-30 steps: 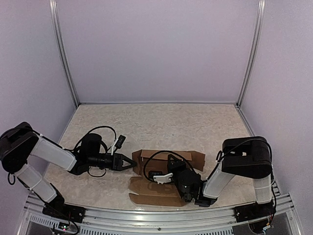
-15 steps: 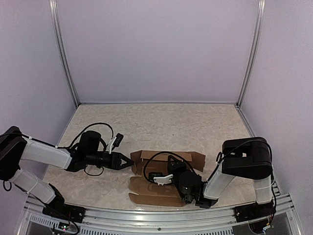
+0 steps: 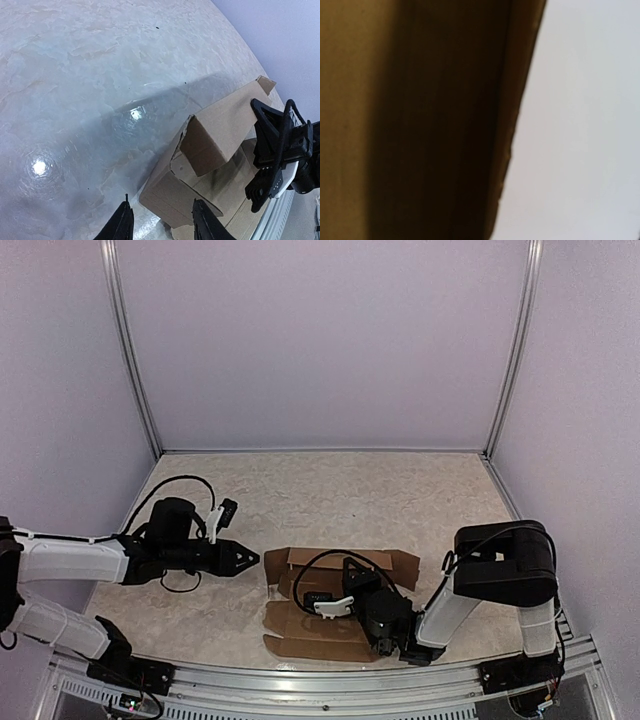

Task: Fold the paper box

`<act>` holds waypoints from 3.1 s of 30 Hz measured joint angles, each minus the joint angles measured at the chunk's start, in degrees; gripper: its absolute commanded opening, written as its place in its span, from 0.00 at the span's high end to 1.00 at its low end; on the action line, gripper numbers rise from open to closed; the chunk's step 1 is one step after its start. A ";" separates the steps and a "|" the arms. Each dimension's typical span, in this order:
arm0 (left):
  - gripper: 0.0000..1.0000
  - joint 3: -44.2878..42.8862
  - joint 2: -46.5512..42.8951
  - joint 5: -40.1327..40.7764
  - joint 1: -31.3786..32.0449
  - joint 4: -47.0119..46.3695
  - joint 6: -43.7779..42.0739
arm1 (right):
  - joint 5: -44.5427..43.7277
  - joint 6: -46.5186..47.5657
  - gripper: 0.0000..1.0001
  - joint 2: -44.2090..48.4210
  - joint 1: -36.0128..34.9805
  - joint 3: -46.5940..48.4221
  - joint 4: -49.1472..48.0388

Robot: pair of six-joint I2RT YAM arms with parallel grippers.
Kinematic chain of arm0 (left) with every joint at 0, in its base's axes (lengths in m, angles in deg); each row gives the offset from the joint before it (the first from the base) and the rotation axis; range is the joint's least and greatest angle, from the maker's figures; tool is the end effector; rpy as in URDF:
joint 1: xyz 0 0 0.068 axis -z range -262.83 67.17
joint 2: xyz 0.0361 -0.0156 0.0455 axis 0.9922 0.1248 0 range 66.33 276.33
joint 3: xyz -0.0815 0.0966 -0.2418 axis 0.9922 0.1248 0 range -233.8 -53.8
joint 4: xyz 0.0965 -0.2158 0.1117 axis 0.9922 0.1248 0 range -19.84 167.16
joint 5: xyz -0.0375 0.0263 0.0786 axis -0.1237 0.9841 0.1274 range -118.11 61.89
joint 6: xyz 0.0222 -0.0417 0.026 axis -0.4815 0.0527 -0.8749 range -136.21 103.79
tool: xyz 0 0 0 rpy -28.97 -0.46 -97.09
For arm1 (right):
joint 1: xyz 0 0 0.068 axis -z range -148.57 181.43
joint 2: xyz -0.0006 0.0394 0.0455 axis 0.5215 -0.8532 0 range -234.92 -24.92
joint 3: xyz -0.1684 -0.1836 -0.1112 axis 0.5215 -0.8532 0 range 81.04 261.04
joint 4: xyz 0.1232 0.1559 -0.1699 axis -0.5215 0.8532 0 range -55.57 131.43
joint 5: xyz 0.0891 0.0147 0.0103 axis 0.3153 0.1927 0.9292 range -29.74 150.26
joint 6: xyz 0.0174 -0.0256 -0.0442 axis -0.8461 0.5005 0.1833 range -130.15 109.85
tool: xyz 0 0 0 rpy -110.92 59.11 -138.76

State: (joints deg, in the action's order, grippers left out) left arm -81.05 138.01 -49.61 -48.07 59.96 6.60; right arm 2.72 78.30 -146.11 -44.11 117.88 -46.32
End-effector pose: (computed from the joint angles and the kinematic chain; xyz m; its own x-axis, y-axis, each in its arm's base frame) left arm 0.1919 -0.1491 0.1752 -0.7283 0.0664 -0.6821 0.5392 0.6697 -0.5106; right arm 0.1124 0.3155 0.0956 0.3090 -0.9507 0.0259 -0.0242 -0.0350 -0.9991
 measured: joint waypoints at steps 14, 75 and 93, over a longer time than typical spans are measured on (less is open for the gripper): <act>0.84 0.15 10.03 0.26 -5.40 -9.57 4.24 | -0.24 0.02 1.00 0.00 -0.26 -0.15 -0.22; 0.49 0.98 8.83 20.65 19.93 -7.85 7.23 | -4.74 0.24 1.00 0.24 -3.80 -2.95 -2.01; 0.48 -1.38 10.34 25.05 24.44 -8.79 4.90 | -5.73 0.72 1.00 0.76 -4.66 -3.02 -1.81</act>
State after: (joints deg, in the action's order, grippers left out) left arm -82.43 148.35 -24.56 -23.63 51.17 11.50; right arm -3.00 79.02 -145.34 -48.77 114.87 -48.13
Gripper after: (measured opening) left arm 0.514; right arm 0.005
